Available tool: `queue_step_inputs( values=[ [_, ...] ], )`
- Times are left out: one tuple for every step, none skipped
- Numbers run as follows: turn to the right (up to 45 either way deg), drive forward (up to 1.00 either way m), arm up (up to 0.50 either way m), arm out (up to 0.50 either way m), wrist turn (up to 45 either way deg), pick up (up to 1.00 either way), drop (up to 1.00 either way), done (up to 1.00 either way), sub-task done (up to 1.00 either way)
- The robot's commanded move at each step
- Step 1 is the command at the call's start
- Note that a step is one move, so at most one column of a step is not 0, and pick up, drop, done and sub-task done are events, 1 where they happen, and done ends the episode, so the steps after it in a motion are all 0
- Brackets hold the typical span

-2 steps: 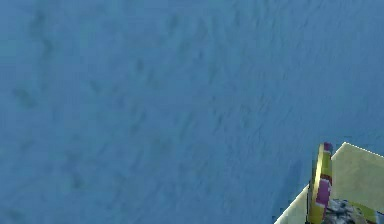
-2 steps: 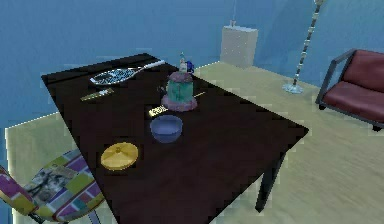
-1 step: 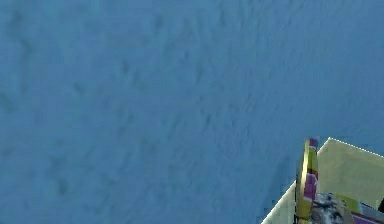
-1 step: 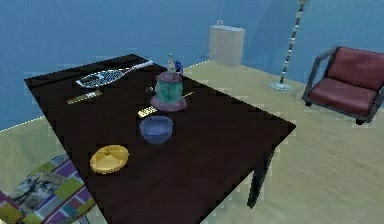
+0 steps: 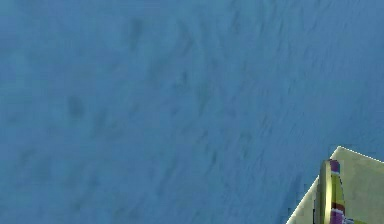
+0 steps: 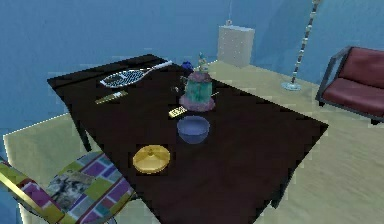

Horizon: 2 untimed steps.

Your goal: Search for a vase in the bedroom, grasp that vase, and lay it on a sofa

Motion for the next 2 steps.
queue_step_inputs(
  values=[
    [0.0, 0.00, 0.50, 0.00, 0.0, 0.00, 0.00, 0.00, 0.00],
    [0.0, 0.00, 0.38, 0.00, 0.0, 0.00, 0.00, 0.00, 0.00]
  ],
)
